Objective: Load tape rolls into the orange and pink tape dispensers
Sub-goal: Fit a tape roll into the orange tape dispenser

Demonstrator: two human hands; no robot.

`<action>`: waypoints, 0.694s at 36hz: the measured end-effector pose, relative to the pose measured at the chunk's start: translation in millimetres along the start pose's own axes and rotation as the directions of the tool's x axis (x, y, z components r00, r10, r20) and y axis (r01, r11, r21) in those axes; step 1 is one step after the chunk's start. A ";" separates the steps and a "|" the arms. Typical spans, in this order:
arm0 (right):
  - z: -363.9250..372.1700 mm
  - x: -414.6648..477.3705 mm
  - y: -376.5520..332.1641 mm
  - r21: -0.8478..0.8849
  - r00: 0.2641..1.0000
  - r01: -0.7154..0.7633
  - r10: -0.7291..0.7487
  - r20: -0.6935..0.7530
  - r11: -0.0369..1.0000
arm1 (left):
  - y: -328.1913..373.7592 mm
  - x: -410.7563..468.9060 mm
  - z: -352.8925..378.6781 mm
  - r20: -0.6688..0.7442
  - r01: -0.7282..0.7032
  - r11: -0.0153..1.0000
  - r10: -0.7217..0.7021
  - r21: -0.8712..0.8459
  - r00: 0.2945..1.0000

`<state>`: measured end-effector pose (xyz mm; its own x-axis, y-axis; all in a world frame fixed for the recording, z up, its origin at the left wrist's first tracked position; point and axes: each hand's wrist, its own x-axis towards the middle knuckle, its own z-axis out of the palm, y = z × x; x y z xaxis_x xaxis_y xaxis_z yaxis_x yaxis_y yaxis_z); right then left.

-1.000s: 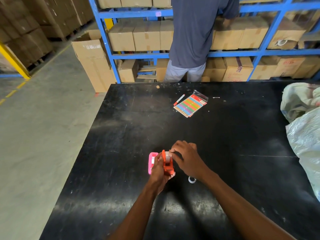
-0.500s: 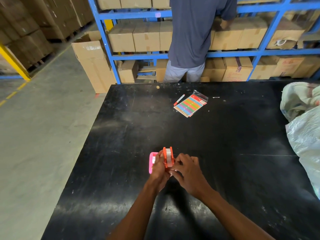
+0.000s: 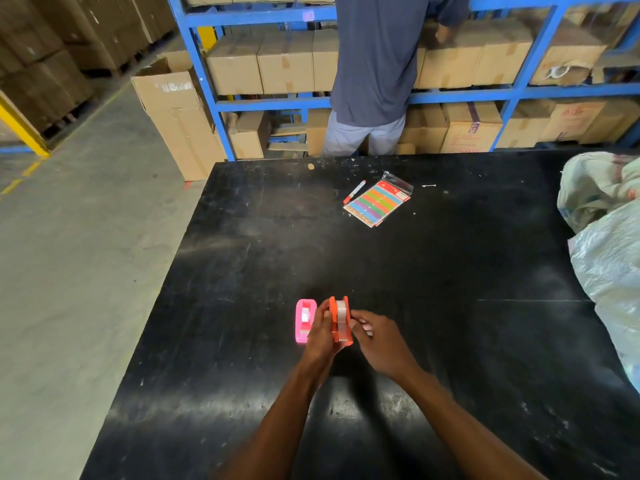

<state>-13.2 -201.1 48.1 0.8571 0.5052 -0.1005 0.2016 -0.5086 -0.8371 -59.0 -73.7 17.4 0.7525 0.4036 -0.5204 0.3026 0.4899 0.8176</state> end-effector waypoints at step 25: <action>31.6 40.7 63.4 0.008 0.986 -0.166 0.166 0.006 0.986 | -29.0 57.7 15.5 0.001 -0.062 0.904 0.068 0.423 0.998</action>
<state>19.5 -190.8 -26.1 0.8760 0.4178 -0.2409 0.0528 -0.5796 -0.8132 -15.3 -76.6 -32.5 0.7718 0.4355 -0.4633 0.4744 0.0907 0.8756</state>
